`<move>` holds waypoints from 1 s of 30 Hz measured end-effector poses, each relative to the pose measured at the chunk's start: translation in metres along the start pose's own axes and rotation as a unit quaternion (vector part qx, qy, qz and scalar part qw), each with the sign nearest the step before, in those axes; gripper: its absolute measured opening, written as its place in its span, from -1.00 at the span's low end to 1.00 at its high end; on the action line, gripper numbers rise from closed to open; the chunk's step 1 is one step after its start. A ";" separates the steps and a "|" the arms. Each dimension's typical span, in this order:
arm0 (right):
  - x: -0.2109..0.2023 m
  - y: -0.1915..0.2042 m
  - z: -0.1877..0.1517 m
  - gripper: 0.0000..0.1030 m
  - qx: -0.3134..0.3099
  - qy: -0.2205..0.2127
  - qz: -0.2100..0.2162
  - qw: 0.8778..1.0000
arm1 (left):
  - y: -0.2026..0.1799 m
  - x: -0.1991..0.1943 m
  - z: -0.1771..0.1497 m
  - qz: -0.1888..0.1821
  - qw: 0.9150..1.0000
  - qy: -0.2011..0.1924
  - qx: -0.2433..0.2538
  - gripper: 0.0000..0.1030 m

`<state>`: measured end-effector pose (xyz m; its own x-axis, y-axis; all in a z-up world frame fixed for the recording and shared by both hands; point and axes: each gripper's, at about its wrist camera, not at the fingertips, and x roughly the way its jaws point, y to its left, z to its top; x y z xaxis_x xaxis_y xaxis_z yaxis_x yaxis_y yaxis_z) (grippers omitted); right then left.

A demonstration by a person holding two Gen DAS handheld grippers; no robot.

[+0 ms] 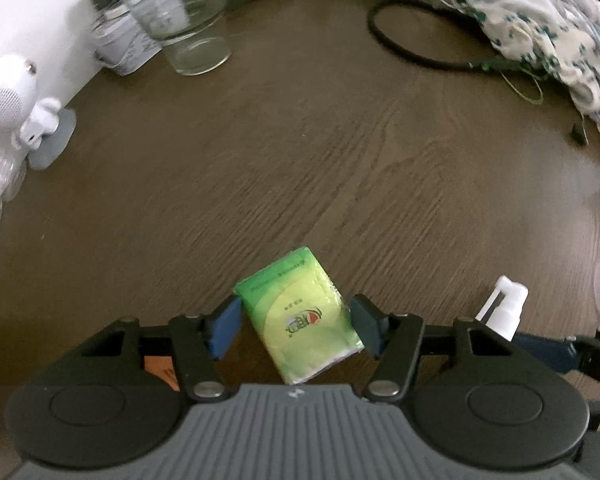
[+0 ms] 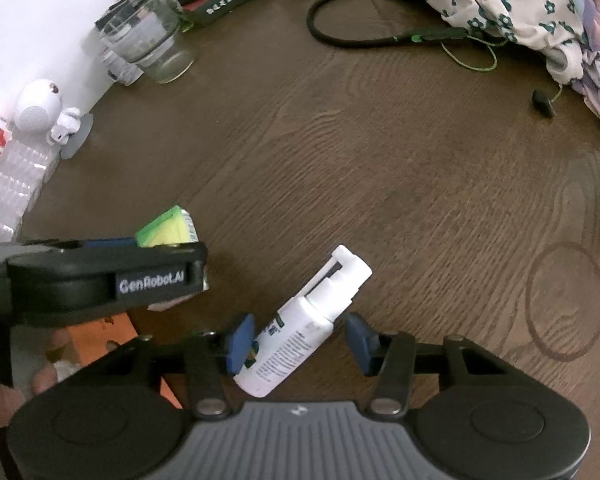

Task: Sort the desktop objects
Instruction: 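Lift the tissue pack with the left tool and the spray bottle with the right tool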

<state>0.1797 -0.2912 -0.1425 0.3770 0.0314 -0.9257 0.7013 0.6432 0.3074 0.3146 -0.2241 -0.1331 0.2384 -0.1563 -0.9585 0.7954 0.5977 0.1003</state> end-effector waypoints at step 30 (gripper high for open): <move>-0.003 -0.007 -0.004 -0.24 -0.023 0.006 0.012 1.000 | 0.000 0.005 -0.009 -0.015 0.991 -0.031 0.130 0.09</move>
<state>0.1713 -0.2930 -0.1427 0.3855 0.0571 -0.9209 0.6628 0.6772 0.3194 0.3105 -0.2182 -0.1400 0.2392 -0.2246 -0.9446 0.9179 0.3696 0.1445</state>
